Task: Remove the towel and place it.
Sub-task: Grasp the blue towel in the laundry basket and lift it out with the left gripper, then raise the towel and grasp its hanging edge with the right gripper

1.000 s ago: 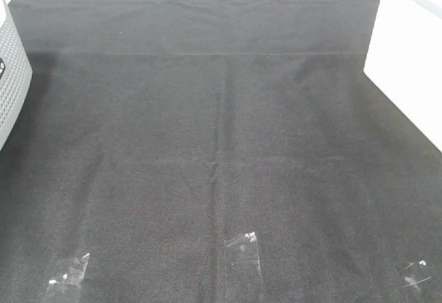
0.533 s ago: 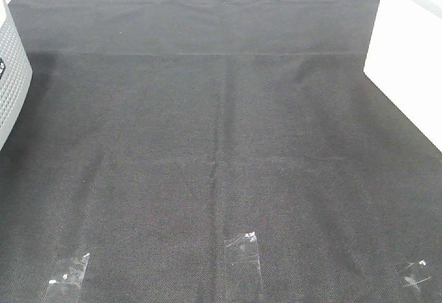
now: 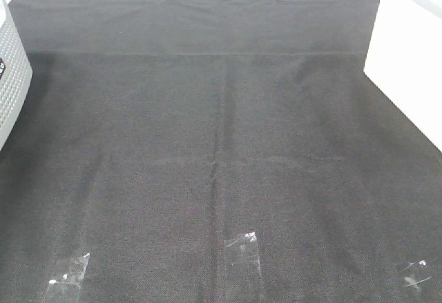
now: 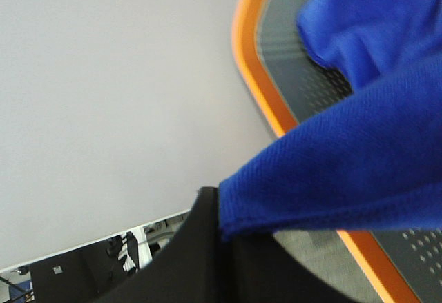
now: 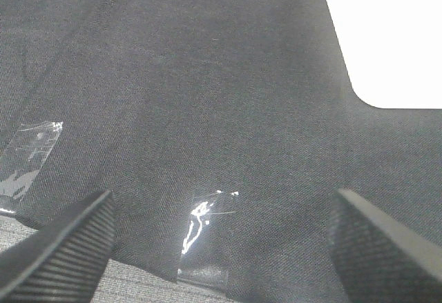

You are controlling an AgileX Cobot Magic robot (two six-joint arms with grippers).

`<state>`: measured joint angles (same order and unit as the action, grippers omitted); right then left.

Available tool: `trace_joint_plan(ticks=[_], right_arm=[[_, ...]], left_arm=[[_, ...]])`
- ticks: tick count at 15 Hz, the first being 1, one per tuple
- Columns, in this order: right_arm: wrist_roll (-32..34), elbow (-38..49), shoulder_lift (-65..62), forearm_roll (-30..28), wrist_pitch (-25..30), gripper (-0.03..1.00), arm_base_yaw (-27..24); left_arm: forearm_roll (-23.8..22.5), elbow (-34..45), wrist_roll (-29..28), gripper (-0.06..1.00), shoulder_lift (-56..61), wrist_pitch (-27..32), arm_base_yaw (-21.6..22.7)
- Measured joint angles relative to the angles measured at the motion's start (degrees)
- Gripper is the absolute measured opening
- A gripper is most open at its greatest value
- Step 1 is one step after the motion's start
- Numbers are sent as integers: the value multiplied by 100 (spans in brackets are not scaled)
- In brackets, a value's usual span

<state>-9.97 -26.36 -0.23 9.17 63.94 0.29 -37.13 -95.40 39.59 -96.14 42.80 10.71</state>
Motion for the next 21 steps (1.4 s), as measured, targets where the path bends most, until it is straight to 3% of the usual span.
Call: trace_joint_plan(ticks=[6, 11, 12, 16, 18, 21], right_arm=[[0, 0, 0, 0, 0, 81, 0], [0, 0, 0, 0, 0, 81, 0], [0, 0, 0, 0, 0, 81, 0], [-17, 0, 52, 103, -17, 81, 0], [-877, -80, 642, 1169, -779, 81, 0], [-2997, -86, 1736, 3065, -1719, 81, 0]], left_arm=[[143, 0, -80, 0, 1209, -395, -1169], [143, 0, -80, 0, 1673, -395, -2653], [149, 0, -80, 0, 1673, -327, -3180], [304, 0, -52, 0, 1616, 103, -3994], [653, 0, 470, 0, 1467, 625, -4091], [802, 0, 900, 0, 1455, 688, -4091]])
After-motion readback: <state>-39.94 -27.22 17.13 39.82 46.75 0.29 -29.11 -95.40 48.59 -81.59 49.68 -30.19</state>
